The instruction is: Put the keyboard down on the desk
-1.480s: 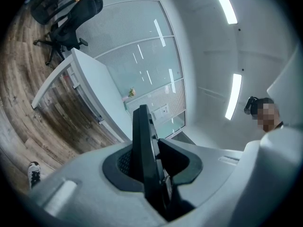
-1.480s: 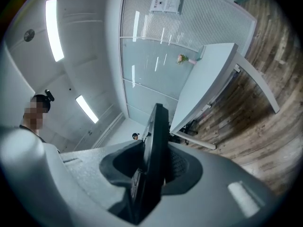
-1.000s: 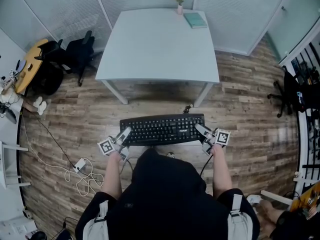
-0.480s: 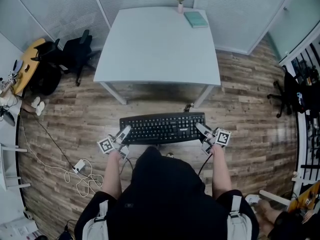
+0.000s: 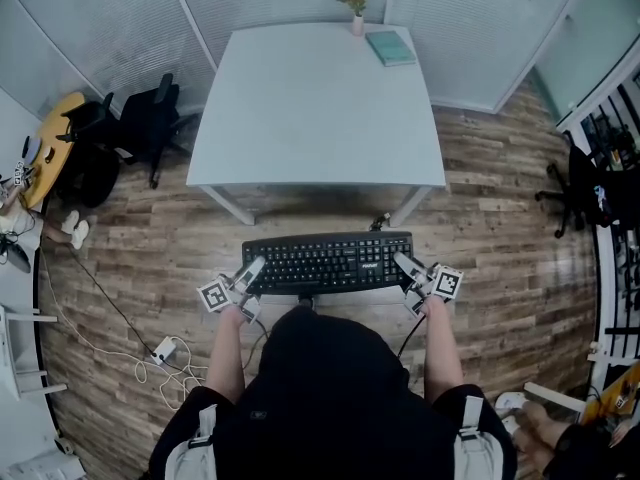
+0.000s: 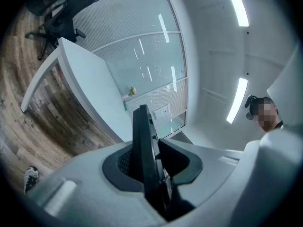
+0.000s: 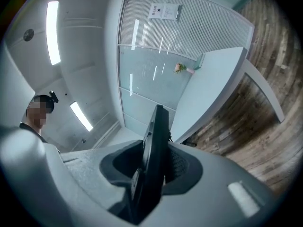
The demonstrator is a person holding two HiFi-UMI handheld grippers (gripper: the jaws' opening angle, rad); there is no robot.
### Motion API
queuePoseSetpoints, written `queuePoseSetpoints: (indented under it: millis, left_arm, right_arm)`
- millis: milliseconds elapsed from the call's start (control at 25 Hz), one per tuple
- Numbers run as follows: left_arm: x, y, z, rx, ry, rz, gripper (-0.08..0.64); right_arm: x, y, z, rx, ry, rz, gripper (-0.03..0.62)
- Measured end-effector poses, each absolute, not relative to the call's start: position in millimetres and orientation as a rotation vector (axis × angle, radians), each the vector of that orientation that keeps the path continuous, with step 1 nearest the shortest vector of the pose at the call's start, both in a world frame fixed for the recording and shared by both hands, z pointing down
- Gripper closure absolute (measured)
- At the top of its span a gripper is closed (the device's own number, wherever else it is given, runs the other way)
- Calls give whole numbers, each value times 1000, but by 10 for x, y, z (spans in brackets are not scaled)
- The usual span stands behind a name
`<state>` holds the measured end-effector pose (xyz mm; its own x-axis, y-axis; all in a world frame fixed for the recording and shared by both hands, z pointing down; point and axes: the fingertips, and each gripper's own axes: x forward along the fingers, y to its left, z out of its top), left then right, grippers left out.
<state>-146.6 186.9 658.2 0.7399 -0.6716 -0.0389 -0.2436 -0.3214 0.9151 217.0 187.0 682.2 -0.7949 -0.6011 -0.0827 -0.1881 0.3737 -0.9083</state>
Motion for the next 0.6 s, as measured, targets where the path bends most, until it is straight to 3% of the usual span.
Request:
queuePoseSetpoints:
  millis: [600]
  left_arm:
    - [-1835, 809, 6664, 1899, -634, -480, 448]
  right_arm:
    - [1798, 1065, 6862, -799, 2202, -1411, 471]
